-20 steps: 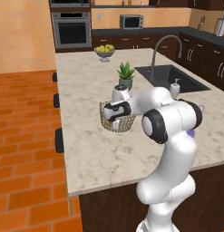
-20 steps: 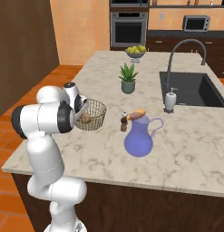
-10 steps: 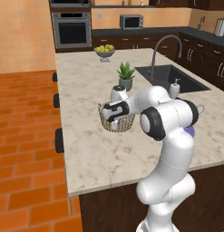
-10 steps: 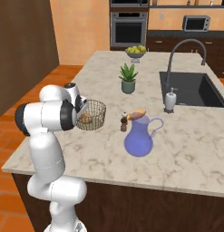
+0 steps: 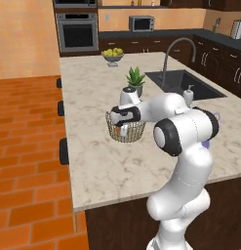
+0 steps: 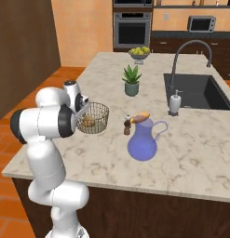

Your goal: Open the cabinet, pick up the bread from the cabinet and place it in the basket. Then move the basket to the dining counter.

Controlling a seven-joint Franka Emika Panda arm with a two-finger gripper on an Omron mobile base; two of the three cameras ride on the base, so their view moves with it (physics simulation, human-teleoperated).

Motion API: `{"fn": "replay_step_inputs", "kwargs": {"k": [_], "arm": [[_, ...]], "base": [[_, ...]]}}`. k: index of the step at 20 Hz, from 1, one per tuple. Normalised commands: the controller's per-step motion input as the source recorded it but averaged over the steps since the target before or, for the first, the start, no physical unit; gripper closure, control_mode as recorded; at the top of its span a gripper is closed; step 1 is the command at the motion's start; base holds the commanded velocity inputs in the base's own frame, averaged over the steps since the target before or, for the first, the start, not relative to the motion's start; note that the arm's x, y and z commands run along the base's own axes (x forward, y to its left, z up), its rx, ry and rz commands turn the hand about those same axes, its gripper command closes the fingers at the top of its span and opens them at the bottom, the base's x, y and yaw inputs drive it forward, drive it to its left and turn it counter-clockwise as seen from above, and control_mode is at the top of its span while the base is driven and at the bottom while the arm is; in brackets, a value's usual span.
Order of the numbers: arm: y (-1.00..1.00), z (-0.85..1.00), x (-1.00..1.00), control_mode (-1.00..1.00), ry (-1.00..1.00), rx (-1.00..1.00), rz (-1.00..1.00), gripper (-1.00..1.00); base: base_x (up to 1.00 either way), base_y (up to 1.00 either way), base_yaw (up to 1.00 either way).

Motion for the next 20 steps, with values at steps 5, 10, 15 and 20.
{"fn": "replay_step_inputs", "kwargs": {"k": [5, 10, 15, 20], "arm": [[0.0, 0.81, -0.58, -1.0, 0.0, 0.0, -0.03, -1.0], [-0.29, 0.55, -1.0, -1.0, 0.0, 0.02, -0.1, -1.0], [-0.28, 0.19, -1.0, -1.0, -0.02, 0.1, -0.28, -1.0], [-0.13, 0.07, -1.0, -1.0, -0.07, 0.08, -0.33, -1.0]], "base": [[0.0, 0.0, 0.0], [0.0, 0.0, 0.0], [0.0, 0.0, 0.0], [0.0, 0.0, 0.0]]}}
